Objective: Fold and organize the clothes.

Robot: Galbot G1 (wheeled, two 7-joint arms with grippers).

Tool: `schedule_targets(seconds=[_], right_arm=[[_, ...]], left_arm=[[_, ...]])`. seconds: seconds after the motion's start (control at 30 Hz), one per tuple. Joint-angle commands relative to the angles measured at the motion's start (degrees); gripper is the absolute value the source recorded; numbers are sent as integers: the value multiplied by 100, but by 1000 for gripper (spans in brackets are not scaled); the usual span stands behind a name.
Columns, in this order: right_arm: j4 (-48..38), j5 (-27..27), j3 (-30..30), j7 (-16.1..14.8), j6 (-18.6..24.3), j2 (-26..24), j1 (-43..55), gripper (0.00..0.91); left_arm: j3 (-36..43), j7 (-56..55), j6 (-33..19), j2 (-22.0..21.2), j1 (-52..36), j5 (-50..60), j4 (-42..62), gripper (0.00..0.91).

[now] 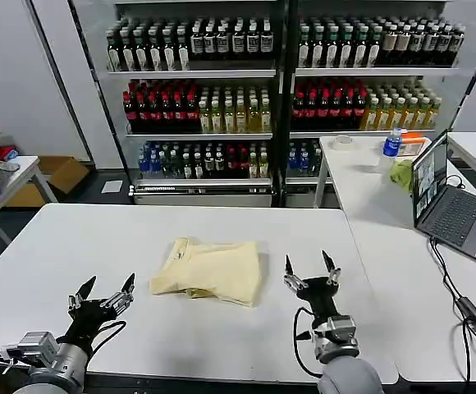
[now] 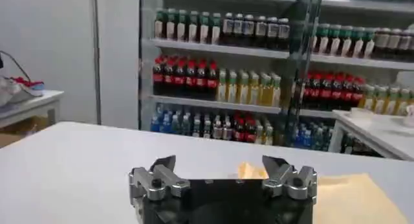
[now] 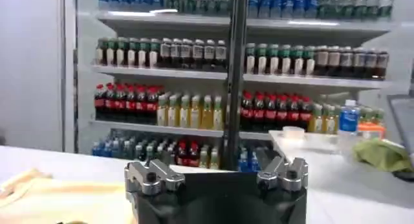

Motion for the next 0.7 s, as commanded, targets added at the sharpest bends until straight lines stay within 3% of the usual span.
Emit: schedule_targets(seconds=[0.03, 0.7], right_arm=[[467, -308, 241, -21, 81, -22, -709, 907], [814, -357, 318, -49, 223, -127, -1045, 907]], left_arm=[[3, 50, -4, 32, -17, 20, 13, 907], [-57, 224, -5, 65, 51, 58, -66, 907]])
